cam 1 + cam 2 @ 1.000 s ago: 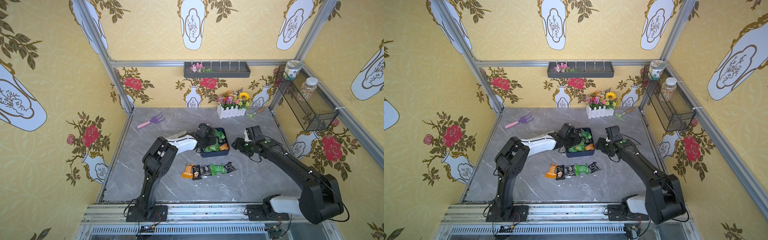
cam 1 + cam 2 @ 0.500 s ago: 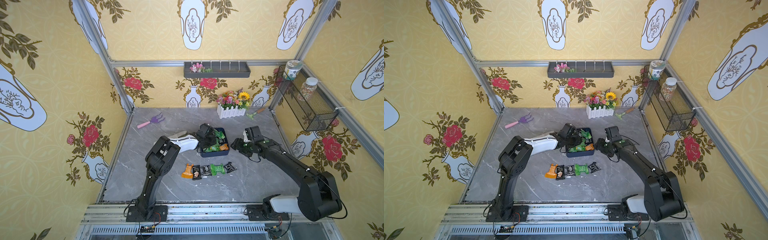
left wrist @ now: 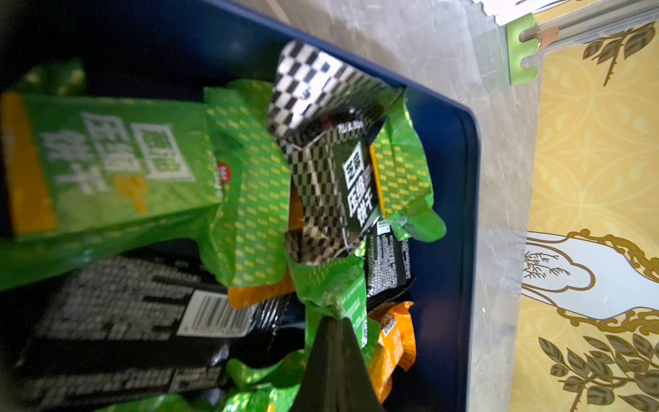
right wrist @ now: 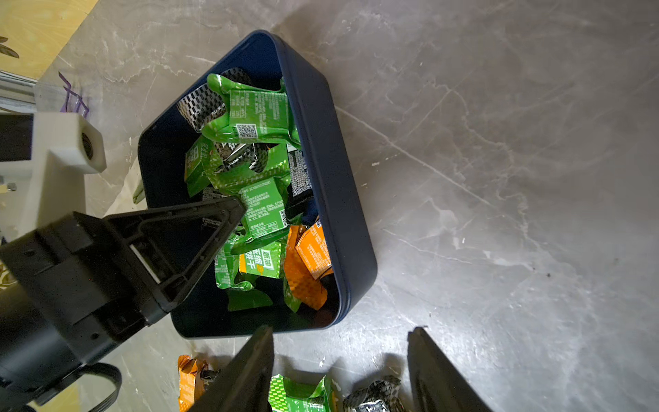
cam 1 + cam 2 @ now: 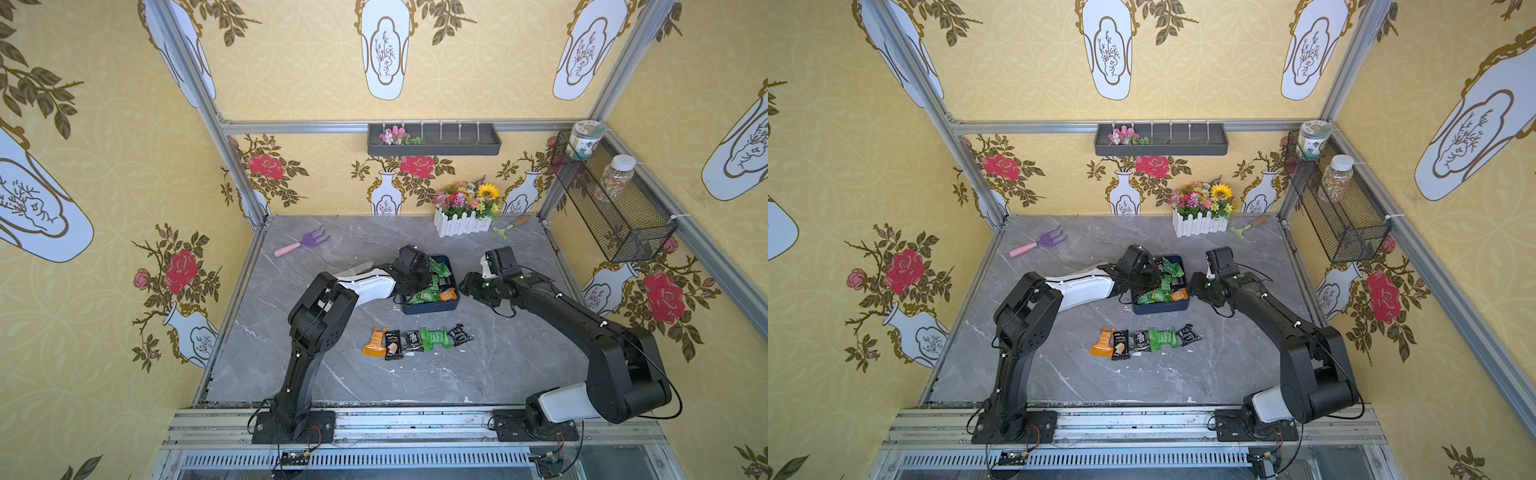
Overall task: Take the cookies out of the storage box
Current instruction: Pick up the cookie from the storage box.
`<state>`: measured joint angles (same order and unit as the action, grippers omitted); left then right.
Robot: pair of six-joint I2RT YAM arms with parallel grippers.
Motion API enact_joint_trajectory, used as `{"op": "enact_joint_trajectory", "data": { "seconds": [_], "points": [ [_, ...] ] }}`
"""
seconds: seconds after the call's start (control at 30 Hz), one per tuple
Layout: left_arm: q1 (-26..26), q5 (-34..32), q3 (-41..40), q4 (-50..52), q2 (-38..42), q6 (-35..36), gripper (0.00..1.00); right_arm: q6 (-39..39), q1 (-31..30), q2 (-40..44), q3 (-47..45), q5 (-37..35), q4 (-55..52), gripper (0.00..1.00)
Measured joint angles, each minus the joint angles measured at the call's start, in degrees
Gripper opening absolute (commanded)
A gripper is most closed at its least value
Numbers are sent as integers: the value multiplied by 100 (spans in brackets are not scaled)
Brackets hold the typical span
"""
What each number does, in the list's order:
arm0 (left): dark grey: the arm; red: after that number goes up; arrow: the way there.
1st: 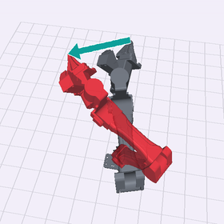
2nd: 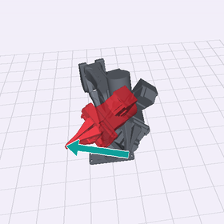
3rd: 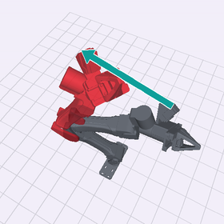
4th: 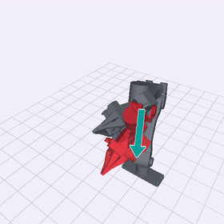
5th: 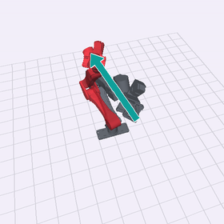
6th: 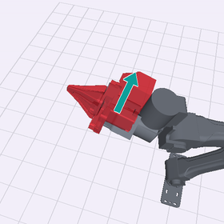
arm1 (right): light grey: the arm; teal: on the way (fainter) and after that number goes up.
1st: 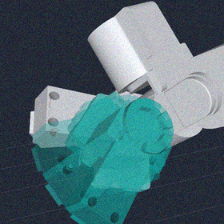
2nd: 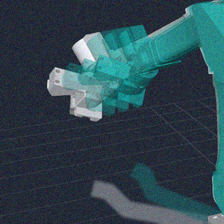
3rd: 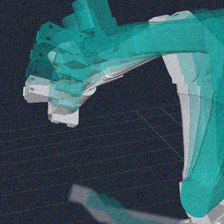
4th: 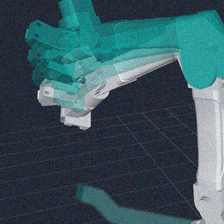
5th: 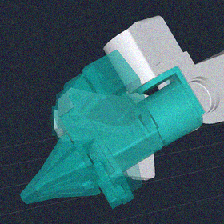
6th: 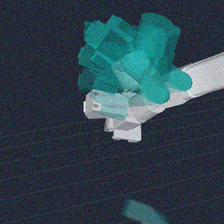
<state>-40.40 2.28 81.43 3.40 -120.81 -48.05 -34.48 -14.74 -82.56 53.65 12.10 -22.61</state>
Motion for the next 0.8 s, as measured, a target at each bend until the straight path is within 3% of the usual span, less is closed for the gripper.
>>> {"op": "enact_joint_trajectory", "data": {
  "seconds": [0.23,0.8],
  "points": [
    [0,-101,-330,-114,542,0,0,122,0,-133,227,15,7,63],
    [142,-122,-1263,-339,1657,-44,0,944,-216,-2236,1707,-192,-321,38]
  ]
}}
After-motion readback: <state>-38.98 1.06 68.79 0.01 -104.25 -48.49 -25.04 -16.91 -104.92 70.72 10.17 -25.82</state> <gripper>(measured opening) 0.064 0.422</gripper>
